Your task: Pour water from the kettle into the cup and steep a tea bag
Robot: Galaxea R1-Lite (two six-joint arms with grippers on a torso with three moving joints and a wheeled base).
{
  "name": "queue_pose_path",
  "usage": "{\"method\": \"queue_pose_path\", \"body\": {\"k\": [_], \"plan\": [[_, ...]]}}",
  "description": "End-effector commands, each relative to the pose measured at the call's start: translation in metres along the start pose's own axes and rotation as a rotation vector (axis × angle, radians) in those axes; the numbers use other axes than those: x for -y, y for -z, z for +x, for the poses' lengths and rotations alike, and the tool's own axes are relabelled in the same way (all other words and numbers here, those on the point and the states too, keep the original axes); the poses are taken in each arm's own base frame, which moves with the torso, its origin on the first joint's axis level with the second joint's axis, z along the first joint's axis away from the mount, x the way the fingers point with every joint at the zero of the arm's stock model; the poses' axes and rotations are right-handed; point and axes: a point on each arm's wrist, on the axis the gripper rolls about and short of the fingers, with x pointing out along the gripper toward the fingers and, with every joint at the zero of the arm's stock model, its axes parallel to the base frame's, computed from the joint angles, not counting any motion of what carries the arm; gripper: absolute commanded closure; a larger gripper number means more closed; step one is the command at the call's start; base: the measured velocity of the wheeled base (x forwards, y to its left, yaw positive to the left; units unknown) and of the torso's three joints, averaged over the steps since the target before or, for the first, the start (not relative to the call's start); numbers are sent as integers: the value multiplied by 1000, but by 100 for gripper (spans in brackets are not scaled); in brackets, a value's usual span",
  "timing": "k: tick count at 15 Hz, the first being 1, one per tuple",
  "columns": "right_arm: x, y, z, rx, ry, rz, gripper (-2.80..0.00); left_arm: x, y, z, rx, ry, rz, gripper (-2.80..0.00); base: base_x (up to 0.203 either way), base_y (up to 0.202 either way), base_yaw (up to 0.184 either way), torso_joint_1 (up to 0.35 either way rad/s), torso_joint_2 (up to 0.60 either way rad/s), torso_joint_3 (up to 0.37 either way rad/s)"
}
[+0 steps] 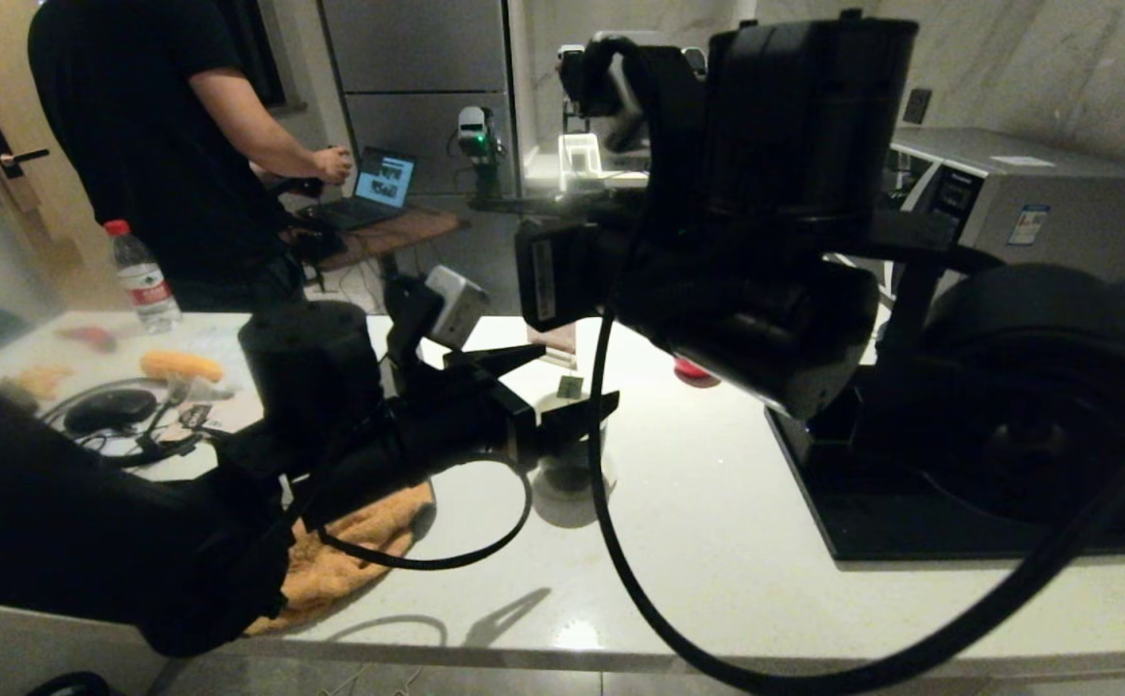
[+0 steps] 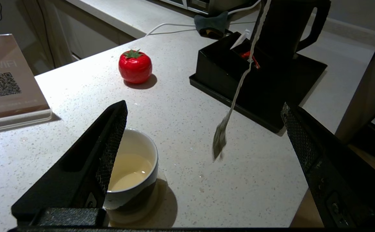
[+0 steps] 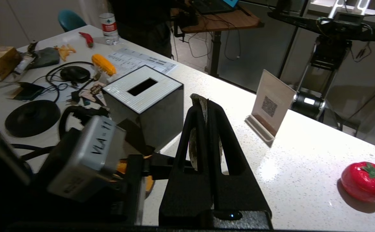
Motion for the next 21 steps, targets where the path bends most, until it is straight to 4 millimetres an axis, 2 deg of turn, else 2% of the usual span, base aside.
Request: {"method": "queue_pose_path", "body": {"k": [1,11,12,21], "plan": [[-5,0,-2,2,-11,1,0,1,-1,-2,7,4,2,-280,0,0,0,0,0,0],[-10,2,-8,-8,-31,-4,0,2,-1,-3,26,7,7,-280,0,0,0,0,0,0],[-11,2,-9,-10,-33,-5,0,2,-1,-4,30,7,7,0,0,0,0,0,0,0],[-9,-2,-12,1,-32,-2,0,6,-1,-7,34,12,17,0,0,0,0,0,0,0]]}}
